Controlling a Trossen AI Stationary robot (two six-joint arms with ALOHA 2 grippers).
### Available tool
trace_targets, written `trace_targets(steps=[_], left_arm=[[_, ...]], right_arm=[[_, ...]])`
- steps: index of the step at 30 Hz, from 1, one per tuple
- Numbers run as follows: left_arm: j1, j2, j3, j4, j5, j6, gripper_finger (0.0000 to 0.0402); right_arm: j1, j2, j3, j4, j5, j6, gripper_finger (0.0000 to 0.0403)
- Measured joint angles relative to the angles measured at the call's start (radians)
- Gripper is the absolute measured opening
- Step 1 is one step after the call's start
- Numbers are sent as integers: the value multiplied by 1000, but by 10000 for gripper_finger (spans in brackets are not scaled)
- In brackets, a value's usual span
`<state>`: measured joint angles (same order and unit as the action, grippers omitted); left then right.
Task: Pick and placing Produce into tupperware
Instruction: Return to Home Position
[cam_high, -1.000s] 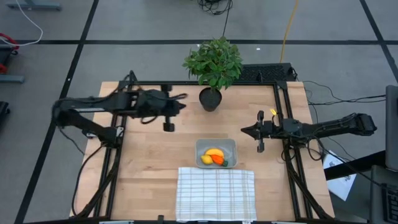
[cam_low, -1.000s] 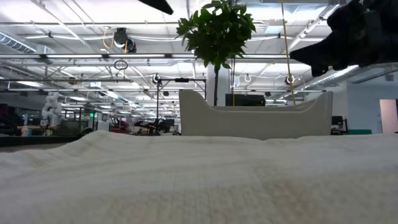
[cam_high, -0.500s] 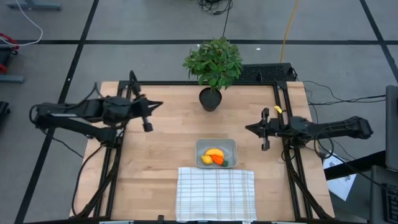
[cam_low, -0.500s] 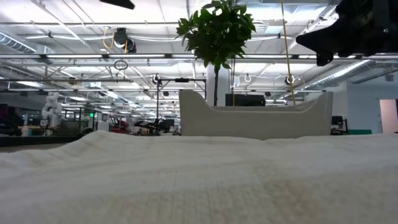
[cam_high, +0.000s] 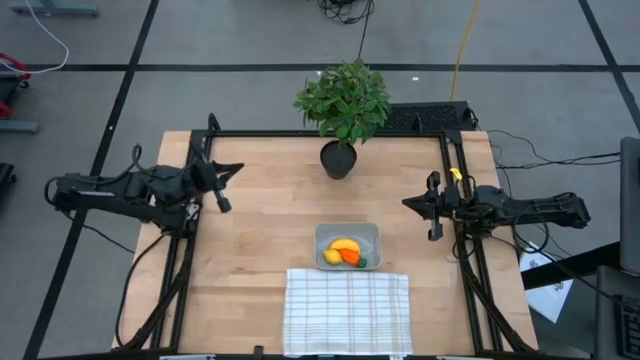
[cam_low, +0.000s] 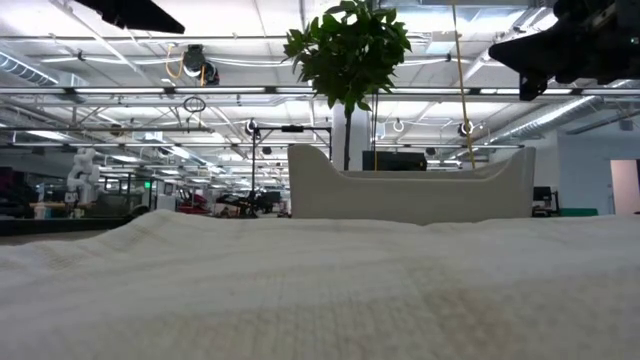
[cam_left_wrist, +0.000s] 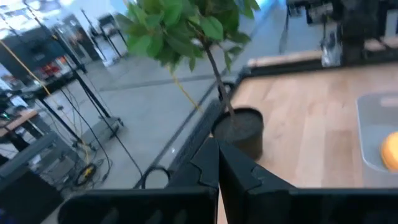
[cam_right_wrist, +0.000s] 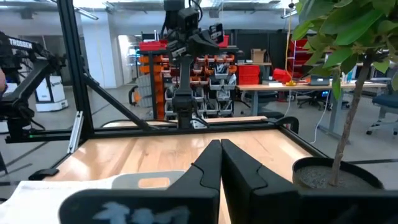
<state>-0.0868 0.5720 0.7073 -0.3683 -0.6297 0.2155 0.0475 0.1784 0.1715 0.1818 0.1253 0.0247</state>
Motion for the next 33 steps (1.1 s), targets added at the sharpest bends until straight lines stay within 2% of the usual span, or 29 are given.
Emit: trace_targets(steps=[3, 7, 13, 19, 25, 28, 33], left_arm=[[36, -32, -65, 108, 35, 37, 0], [124, -27, -103, 191, 191, 63, 0], [276, -18, -128, 321, 591, 70, 0], [369, -62, -127, 256, 592, 65, 0], [379, -171, -128, 142, 606, 14, 0], [369, -220, -160, 166, 629, -17, 0], [355, -248, -286, 279, 644, -45, 0]], right_arm=[[-1, -9, 0, -4, 0, -11, 0], [-1, -10, 0, 1, 0, -23, 0], [-1, -15, 1, 0, -10, 2, 0], [-1, -60, 2, -24, -31, 39, 0], [-1, -117, 2, -91, -31, 70, 0], [0, -140, 2, -106, -31, 84, 0], [0, -147, 2, -116, -52, 95, 0]])
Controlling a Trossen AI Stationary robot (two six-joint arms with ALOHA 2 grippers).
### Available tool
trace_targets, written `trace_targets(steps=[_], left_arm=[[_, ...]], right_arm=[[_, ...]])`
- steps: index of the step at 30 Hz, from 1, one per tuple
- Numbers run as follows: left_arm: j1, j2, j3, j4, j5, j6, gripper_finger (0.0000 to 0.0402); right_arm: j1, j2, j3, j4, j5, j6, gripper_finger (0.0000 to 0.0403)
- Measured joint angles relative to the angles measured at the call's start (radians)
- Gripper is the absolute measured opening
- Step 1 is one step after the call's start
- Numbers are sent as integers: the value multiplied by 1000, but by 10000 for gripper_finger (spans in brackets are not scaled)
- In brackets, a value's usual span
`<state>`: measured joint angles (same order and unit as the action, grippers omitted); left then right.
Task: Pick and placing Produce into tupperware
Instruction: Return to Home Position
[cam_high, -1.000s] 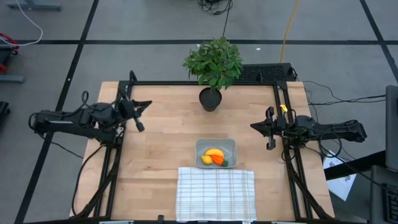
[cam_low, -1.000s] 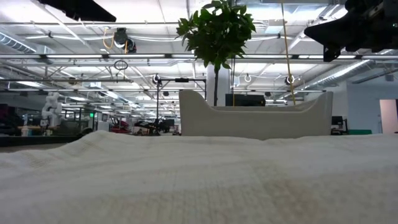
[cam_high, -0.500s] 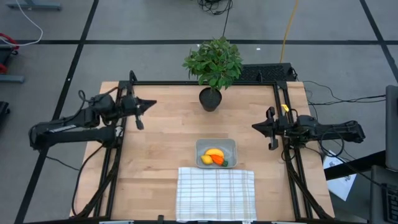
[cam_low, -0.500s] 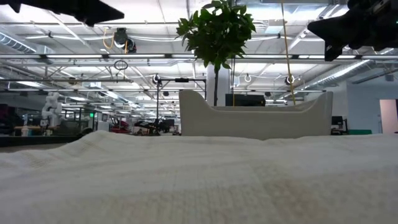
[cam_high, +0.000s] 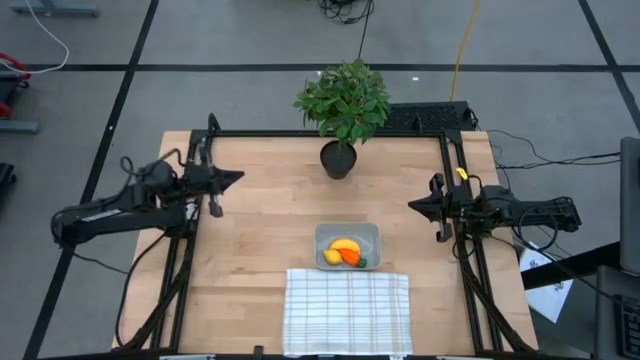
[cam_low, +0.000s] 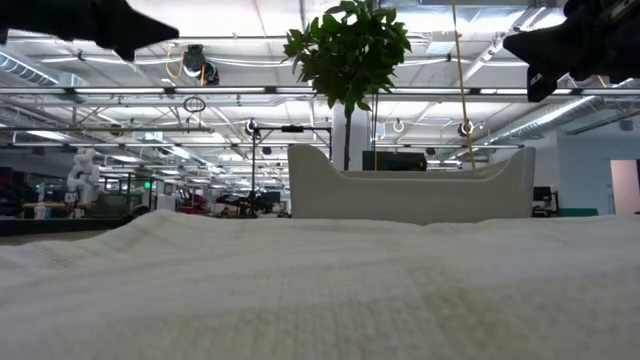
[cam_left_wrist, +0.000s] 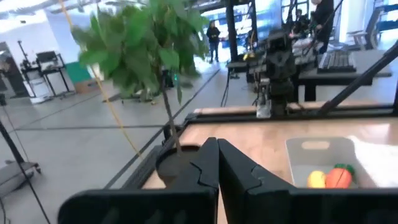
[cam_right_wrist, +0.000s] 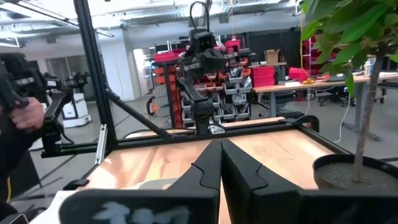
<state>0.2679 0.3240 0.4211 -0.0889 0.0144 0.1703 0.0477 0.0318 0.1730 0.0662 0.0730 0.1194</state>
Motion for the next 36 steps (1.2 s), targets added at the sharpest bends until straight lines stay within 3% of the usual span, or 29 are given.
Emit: trace_targets(steps=[6, 14, 26, 30, 36], left_arm=[[-5, 0, -136, 100, -30, -6, 0], [-100, -6, -147, 81, -49, 11, 0], [-355, -6, -147, 30, -341, 86, 0], [-340, -6, -147, 31, -315, 133, 0], [-251, -6, -147, 32, -144, 167, 0]], right_arm=[[0, 7, 0, 3, 0, 24, 0], [0, 11, -27, 34, 0, 52, 0], [0, 12, -29, 31, -17, 39, 0], [0, 12, -29, 30, -48, 9, 0], [0, 12, -29, 30, -47, -8, 0]])
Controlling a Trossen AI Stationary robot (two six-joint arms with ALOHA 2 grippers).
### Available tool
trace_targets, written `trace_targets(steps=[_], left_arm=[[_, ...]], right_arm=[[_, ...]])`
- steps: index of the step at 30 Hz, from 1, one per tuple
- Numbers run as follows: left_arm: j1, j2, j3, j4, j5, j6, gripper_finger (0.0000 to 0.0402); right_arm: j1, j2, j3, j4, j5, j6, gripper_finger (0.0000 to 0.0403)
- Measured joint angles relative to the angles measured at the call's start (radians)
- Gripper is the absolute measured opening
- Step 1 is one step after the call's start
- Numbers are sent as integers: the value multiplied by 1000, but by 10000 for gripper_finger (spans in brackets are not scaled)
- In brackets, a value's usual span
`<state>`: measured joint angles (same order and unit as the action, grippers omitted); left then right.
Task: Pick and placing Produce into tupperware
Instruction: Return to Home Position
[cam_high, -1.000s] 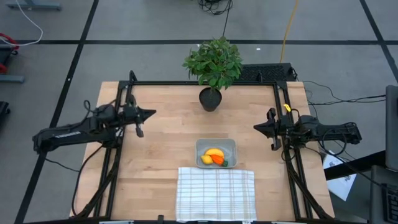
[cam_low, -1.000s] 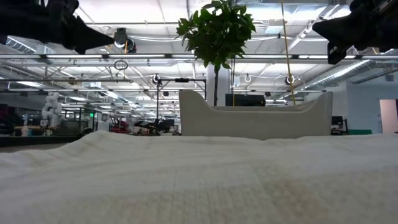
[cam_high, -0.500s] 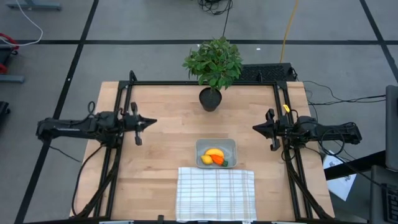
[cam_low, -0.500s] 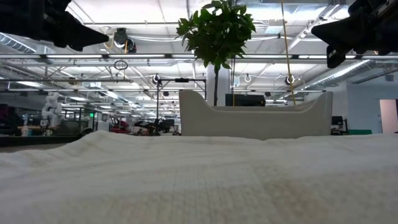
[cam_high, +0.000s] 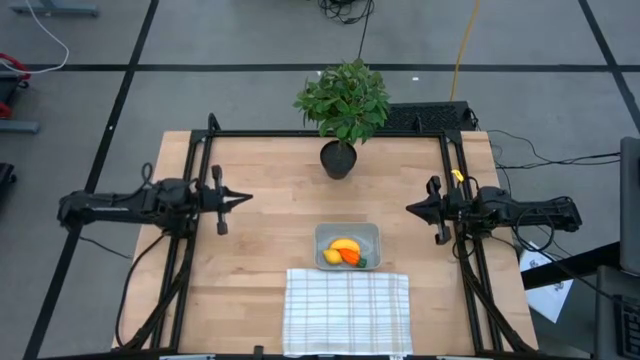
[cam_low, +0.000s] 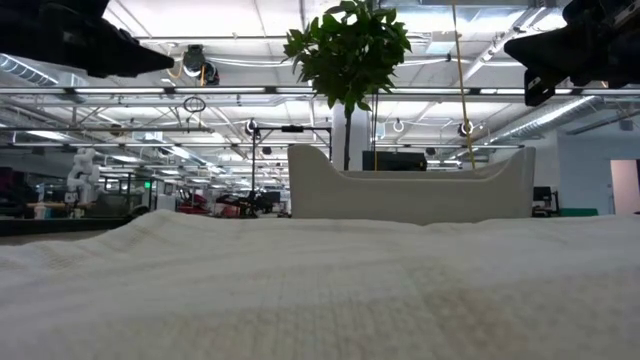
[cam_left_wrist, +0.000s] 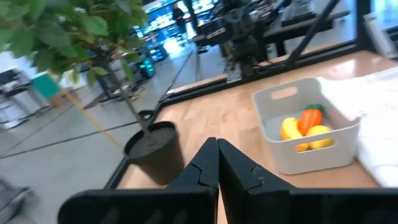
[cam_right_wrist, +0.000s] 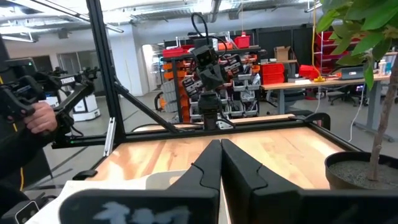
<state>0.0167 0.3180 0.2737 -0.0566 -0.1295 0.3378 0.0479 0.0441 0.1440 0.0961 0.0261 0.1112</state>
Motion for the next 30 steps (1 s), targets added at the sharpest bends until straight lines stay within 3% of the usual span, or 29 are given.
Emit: trace_targets(steps=[4, 9, 15, 22, 30], left_arm=[[71, 0, 0, 0, 142, -7, 0], [131, 0, 0, 6, 199, -33, 0], [141, -63, -12, -21, 208, -44, 0], [141, -169, -114, 4, 189, -91, 0], [141, -190, -149, 6, 208, -140, 0]], right_arm=[[0, 0, 0, 1, 0, 0, 0], [0, 0, 0, 4, 2, 0, 0], [0, 0, 0, 4, 2, 0, 0], [0, 0, 0, 5, 2, 0, 0], [0, 0, 0, 5, 2, 28, 0]])
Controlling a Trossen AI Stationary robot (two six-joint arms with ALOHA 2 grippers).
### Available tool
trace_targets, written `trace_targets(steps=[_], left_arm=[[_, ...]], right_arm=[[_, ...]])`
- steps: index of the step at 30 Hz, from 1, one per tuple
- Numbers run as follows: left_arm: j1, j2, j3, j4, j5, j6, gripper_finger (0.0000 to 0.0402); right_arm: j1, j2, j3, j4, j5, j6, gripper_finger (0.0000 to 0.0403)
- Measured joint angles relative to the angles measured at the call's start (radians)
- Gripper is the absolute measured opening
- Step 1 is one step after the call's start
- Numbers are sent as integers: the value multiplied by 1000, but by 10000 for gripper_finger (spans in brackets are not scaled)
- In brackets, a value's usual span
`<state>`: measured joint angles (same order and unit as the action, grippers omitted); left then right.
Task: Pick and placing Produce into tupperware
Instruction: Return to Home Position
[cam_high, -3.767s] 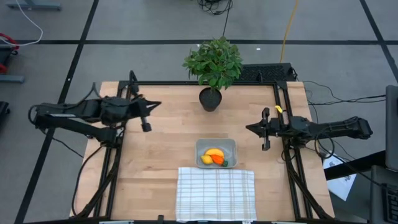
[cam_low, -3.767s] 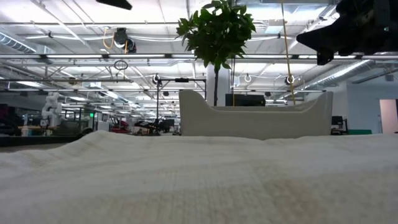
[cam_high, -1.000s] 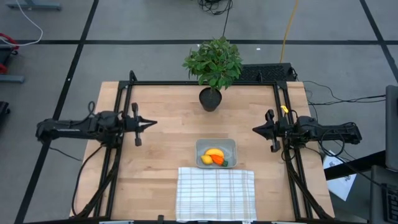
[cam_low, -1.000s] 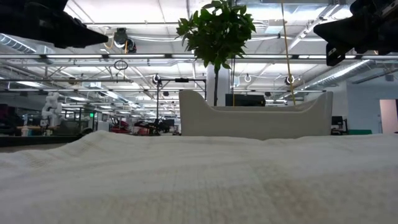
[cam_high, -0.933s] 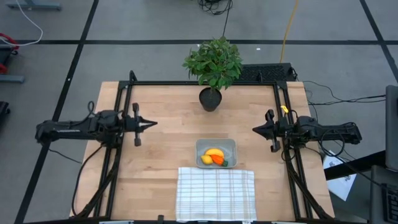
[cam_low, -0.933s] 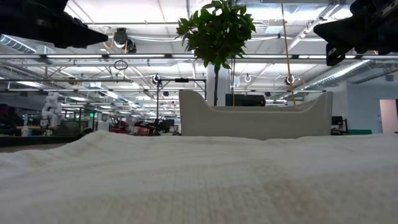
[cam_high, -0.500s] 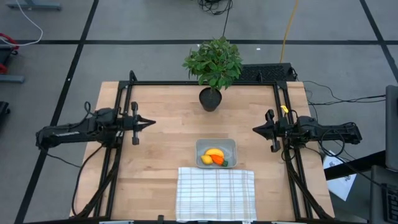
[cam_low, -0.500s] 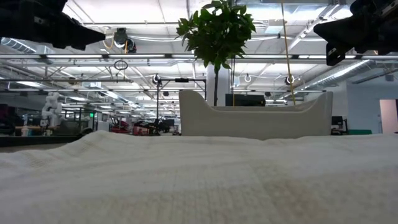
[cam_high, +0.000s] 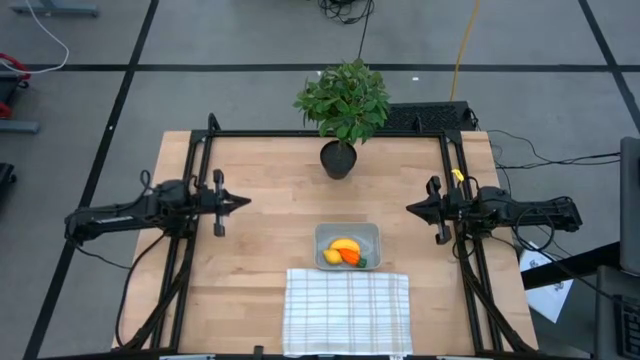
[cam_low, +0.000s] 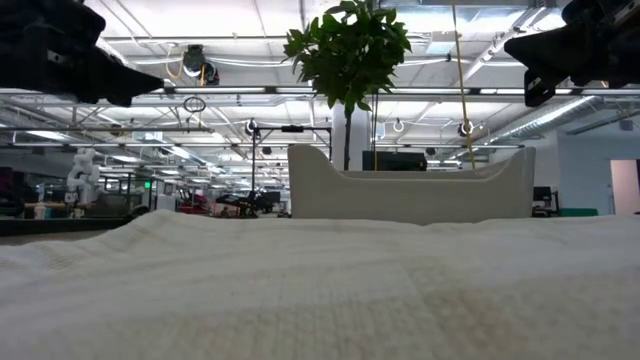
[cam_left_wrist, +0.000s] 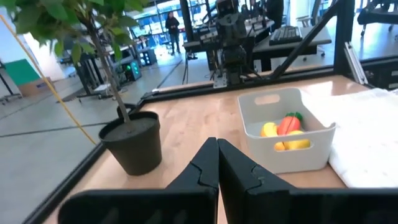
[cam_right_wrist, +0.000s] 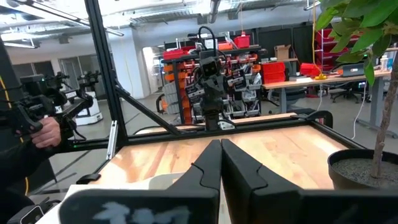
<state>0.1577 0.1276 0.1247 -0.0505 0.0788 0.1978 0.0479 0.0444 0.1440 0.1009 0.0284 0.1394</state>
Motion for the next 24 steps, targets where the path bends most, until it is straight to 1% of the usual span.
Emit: trace_targets(steps=[7, 12, 18, 24], left_arm=[[-3, 0, -11, -1, 12, -26, 0], [-6, 0, -11, -36, 20, -42, 0], [-6, 0, -11, -36, 20, -53, 0], [-6, 1, -59, 23, 26, -72, 0]], right_arm=[[0, 0, -27, 12, 1, 15, 0], [0, 0, -74, 99, 1, 35, 0], [0, 0, -80, 105, 1, 33, 0], [0, 0, -80, 105, 2, 35, 0]])
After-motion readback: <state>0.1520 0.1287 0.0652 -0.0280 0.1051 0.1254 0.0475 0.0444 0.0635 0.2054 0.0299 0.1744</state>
